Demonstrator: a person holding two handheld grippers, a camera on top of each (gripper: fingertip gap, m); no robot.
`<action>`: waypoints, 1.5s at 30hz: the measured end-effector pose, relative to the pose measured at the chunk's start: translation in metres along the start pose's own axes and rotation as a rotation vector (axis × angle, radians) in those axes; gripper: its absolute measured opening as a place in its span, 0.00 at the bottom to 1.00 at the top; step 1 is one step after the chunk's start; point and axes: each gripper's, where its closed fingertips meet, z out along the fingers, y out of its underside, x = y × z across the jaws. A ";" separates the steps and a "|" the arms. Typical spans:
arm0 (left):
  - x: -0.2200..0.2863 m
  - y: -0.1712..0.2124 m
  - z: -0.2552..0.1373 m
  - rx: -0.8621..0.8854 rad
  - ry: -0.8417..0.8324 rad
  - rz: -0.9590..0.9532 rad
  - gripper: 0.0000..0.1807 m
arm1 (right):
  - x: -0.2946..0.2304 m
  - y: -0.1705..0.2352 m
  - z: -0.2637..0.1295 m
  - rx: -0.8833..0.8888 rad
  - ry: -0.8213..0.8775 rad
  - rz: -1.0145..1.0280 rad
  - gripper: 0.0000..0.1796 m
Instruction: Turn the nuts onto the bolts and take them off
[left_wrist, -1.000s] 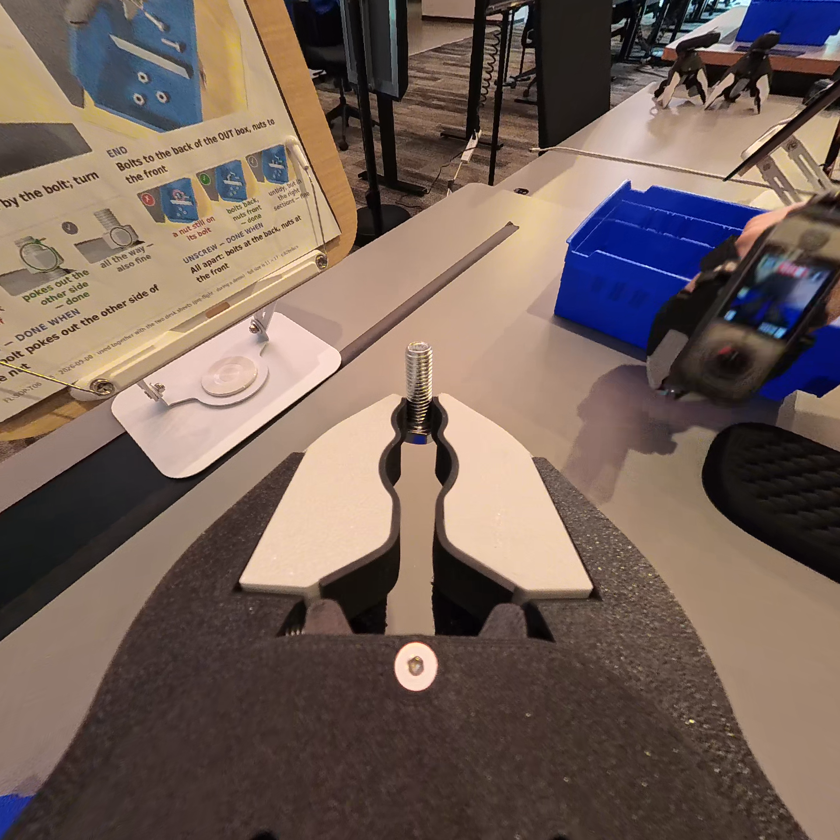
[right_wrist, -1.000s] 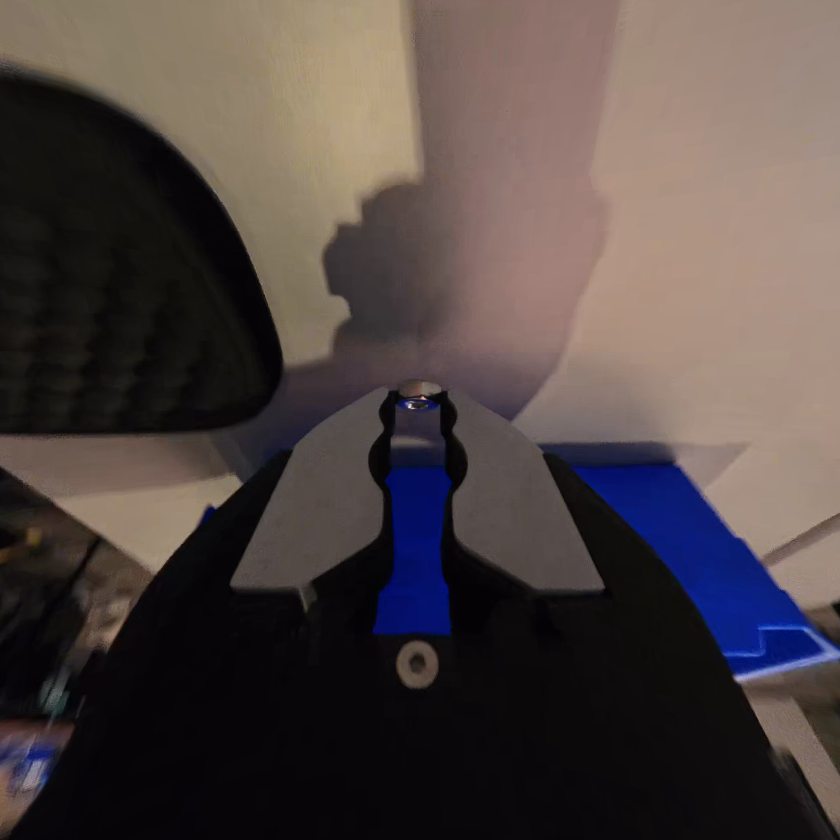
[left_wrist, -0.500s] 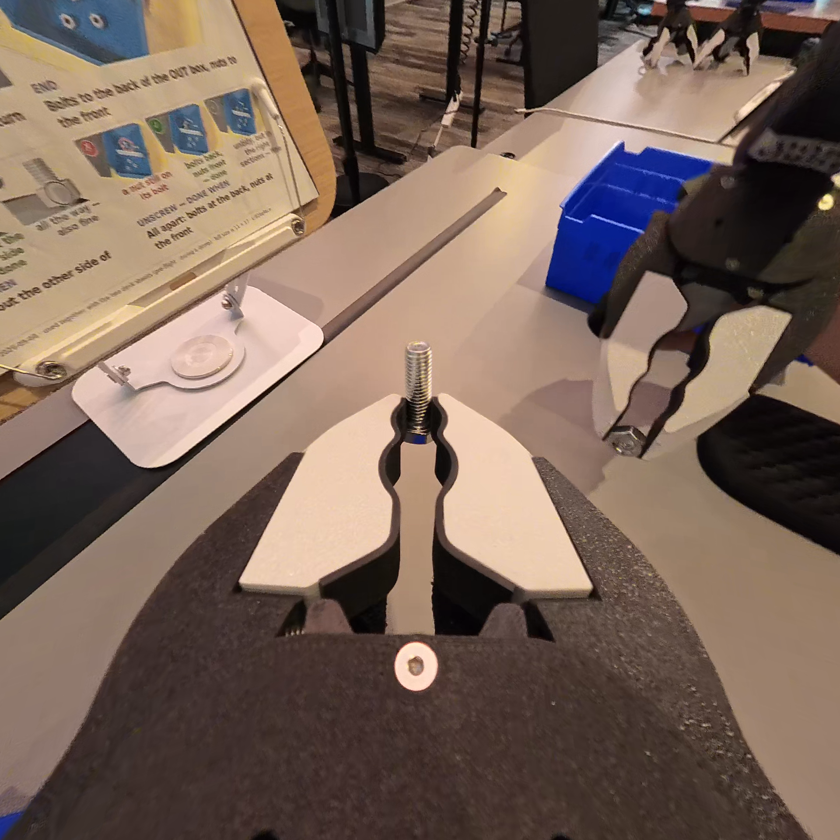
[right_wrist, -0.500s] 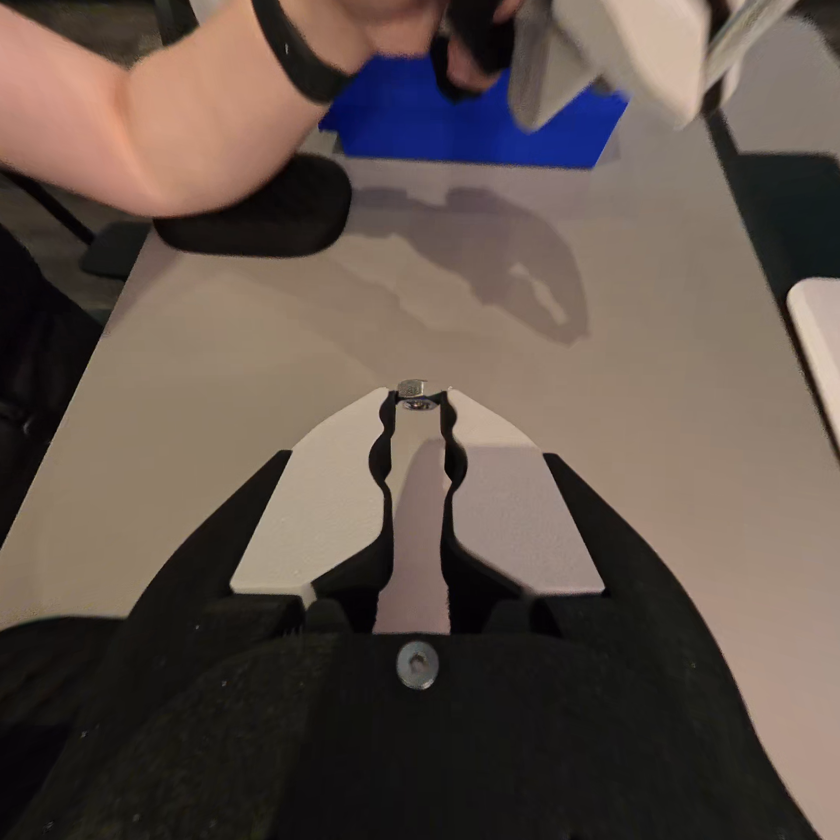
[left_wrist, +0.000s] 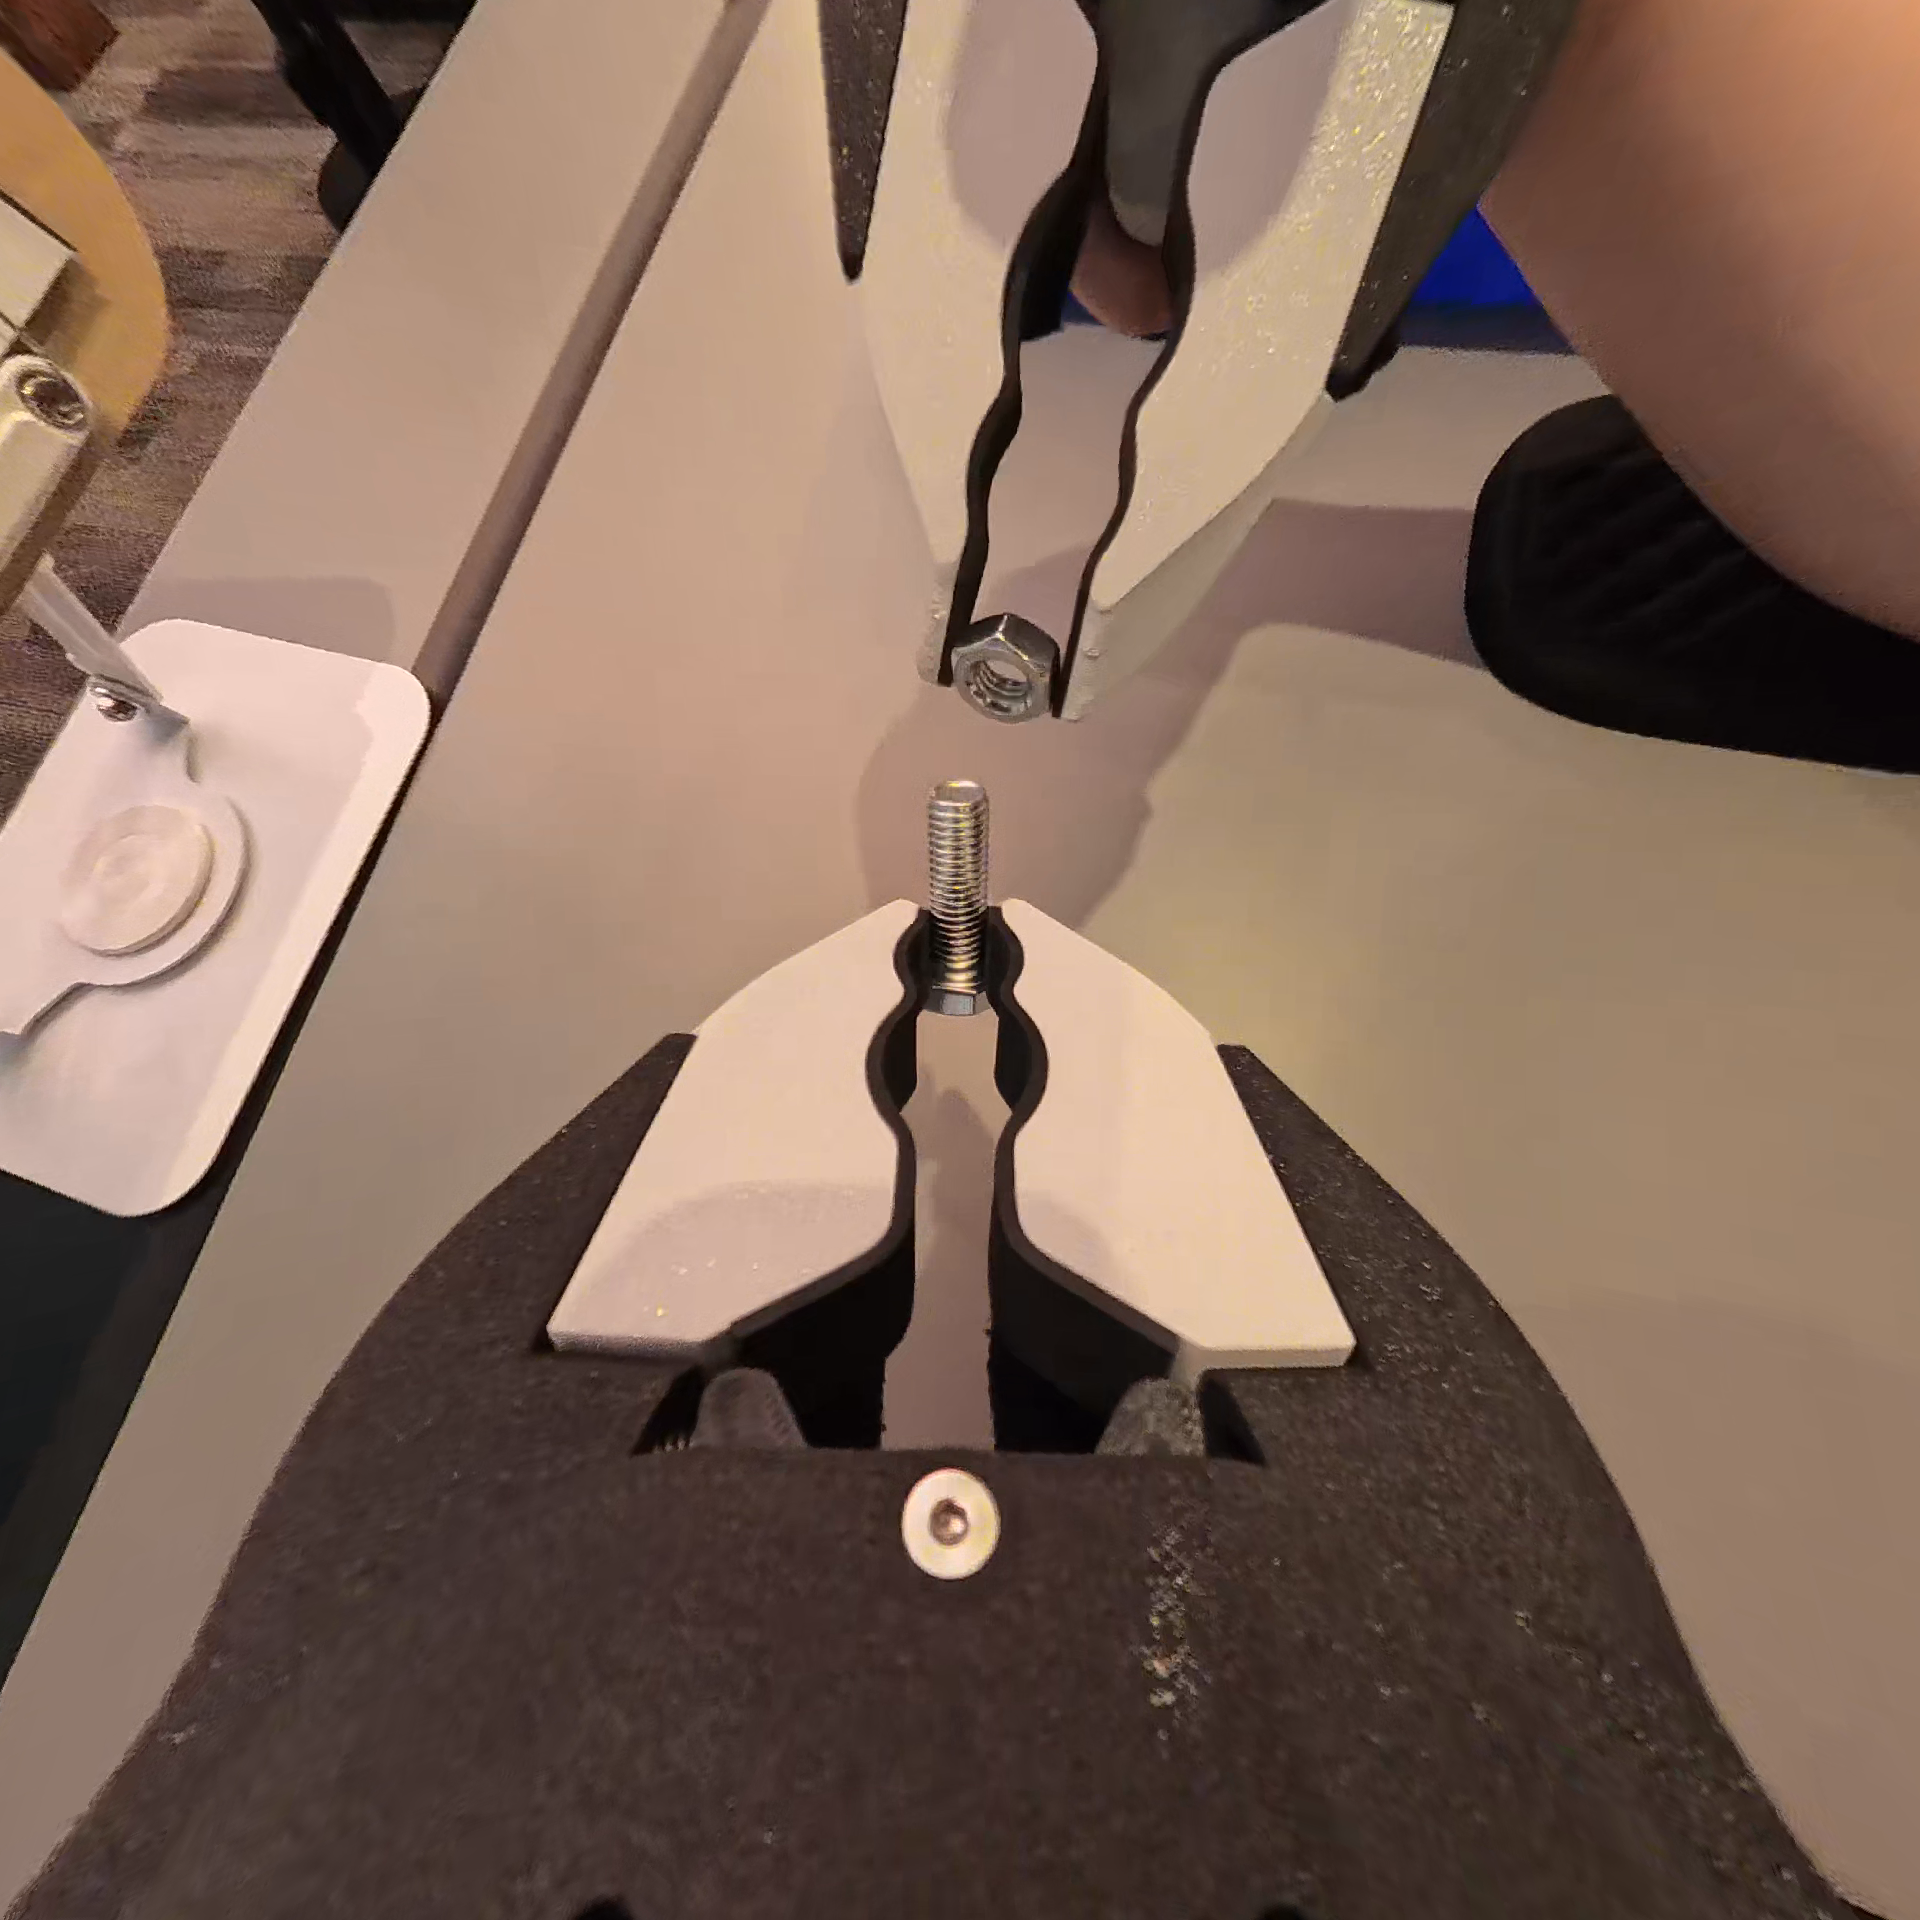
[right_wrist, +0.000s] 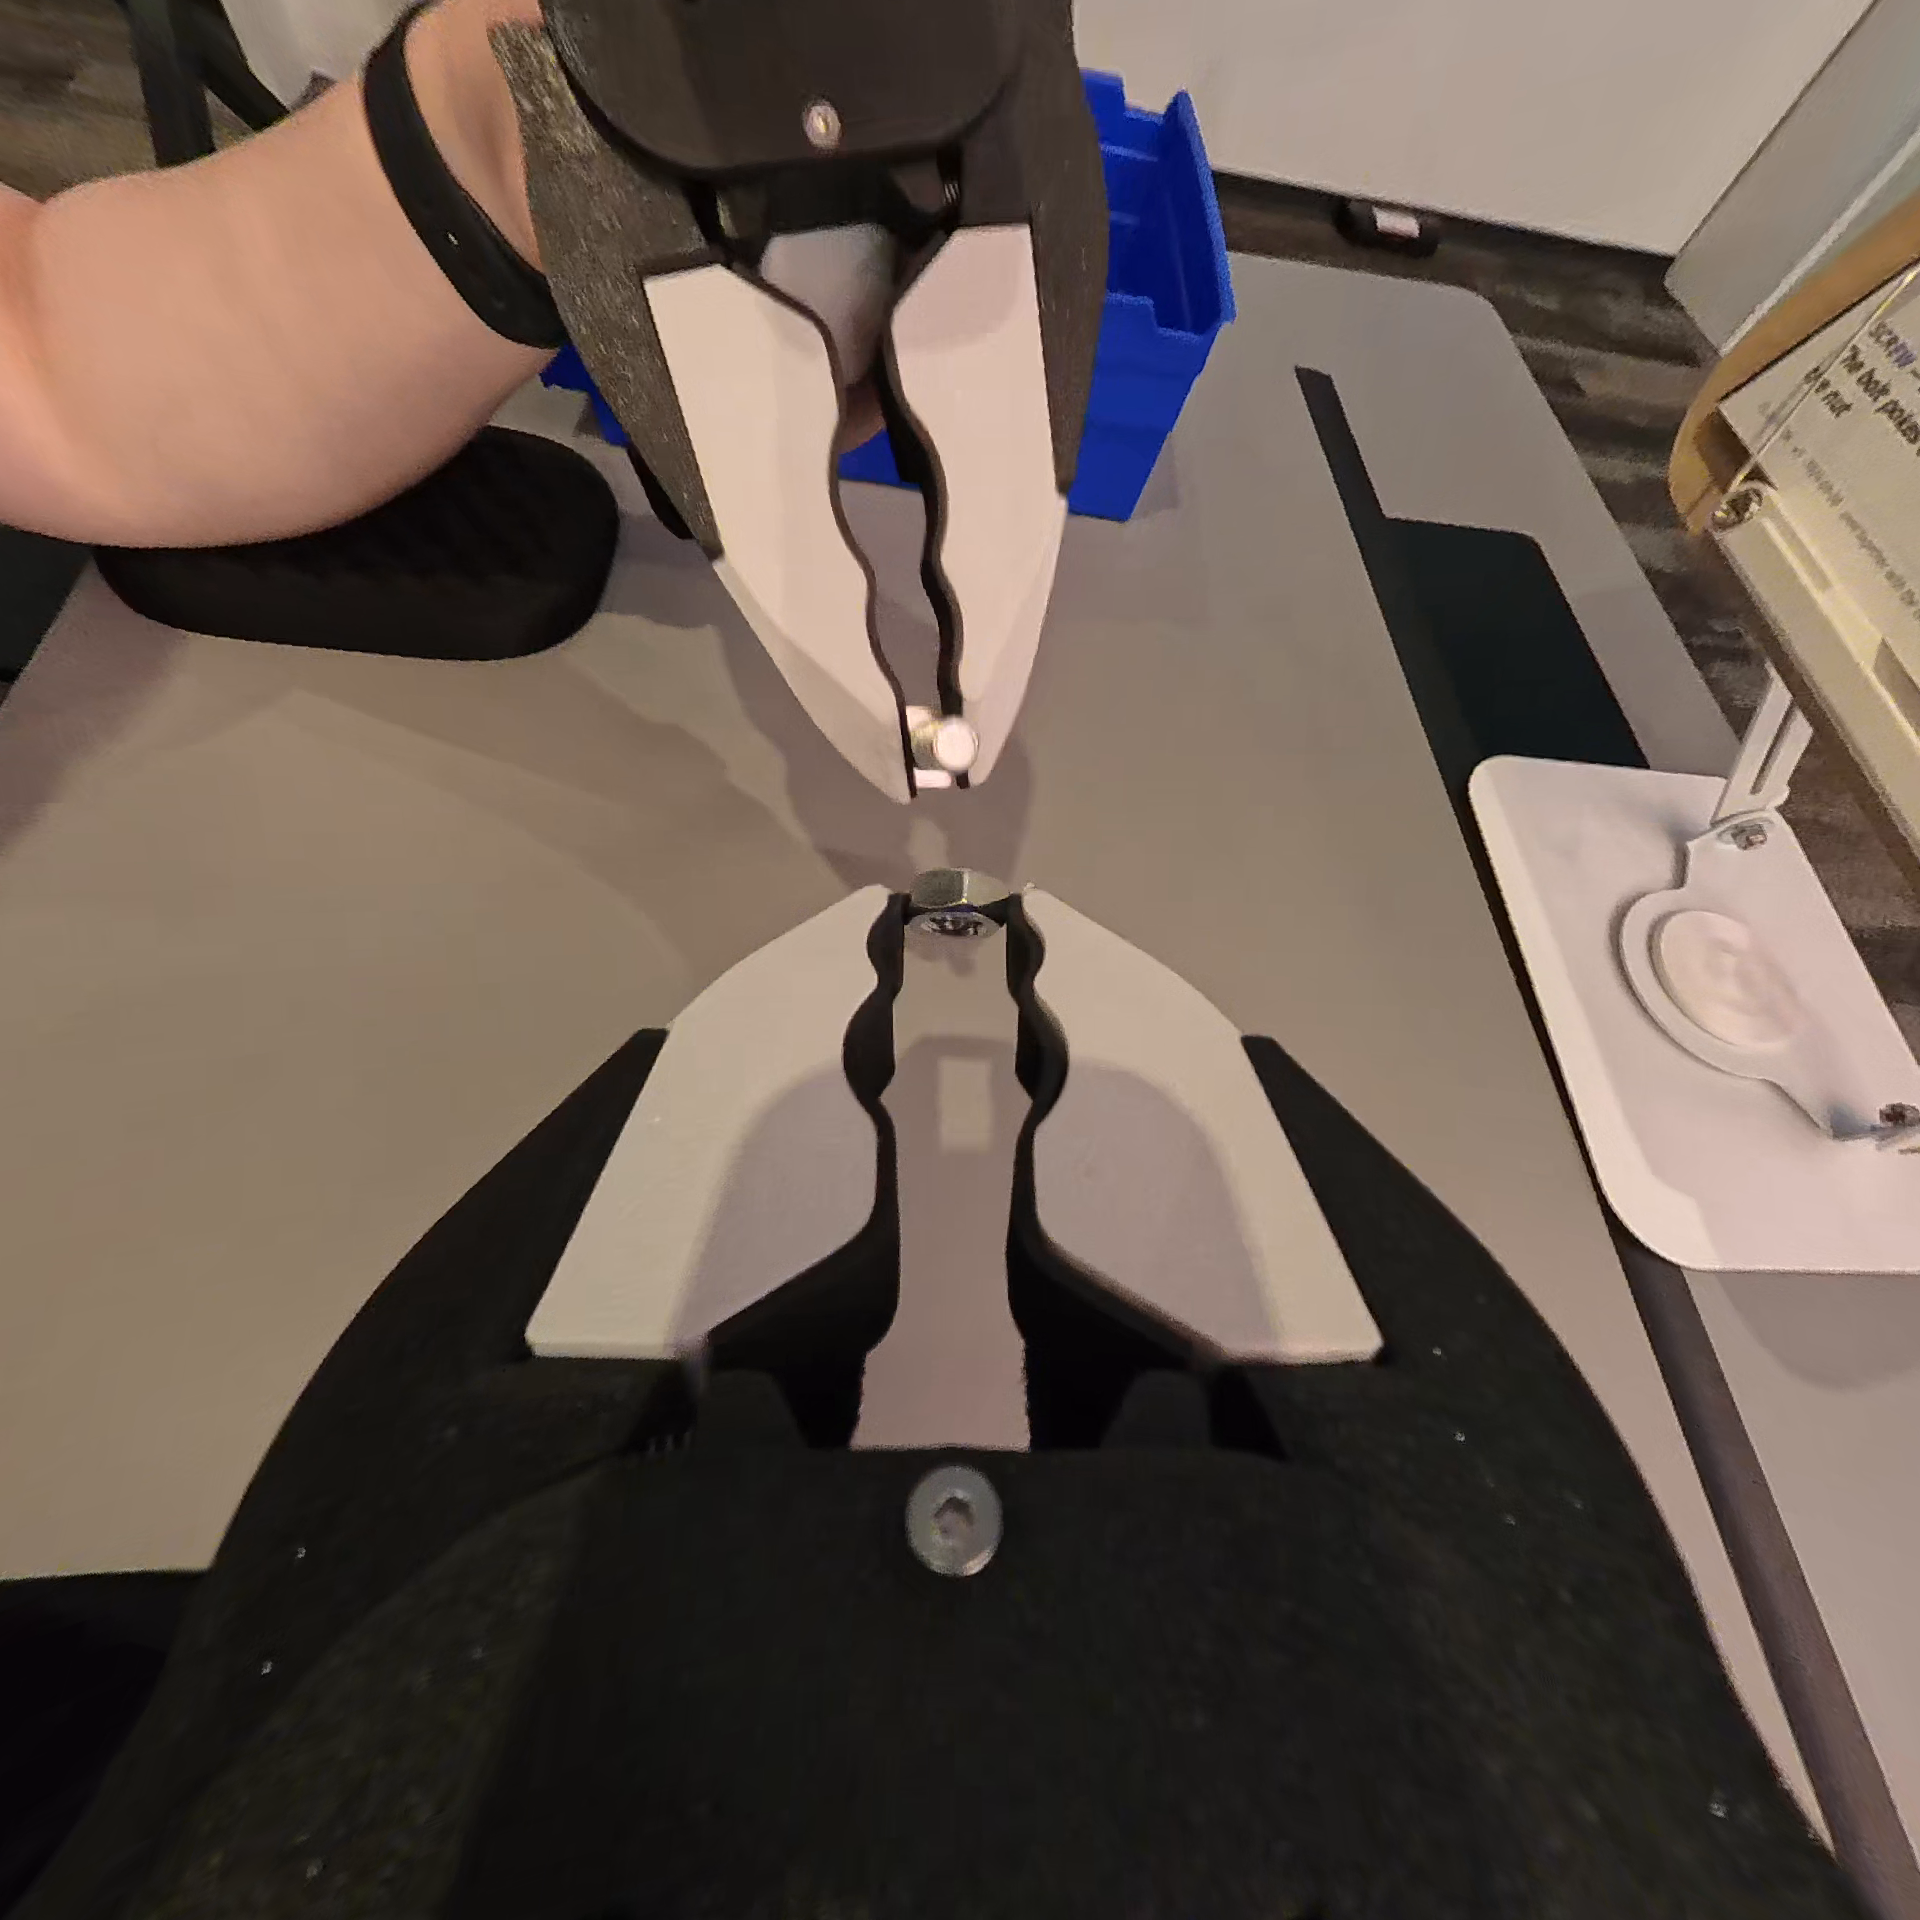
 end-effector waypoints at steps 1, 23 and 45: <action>0.001 0.000 0.003 -0.002 0.006 0.002 0.05 | -0.001 0.001 0.001 0.002 -0.012 0.003 0.10; 0.028 0.011 0.014 -0.080 0.125 0.070 0.05 | -0.025 0.002 0.013 -0.079 -0.109 -0.081 0.10; 0.052 0.014 0.010 -0.052 0.295 0.107 0.05 | -0.051 0.003 0.012 -0.182 -0.203 -0.073 0.10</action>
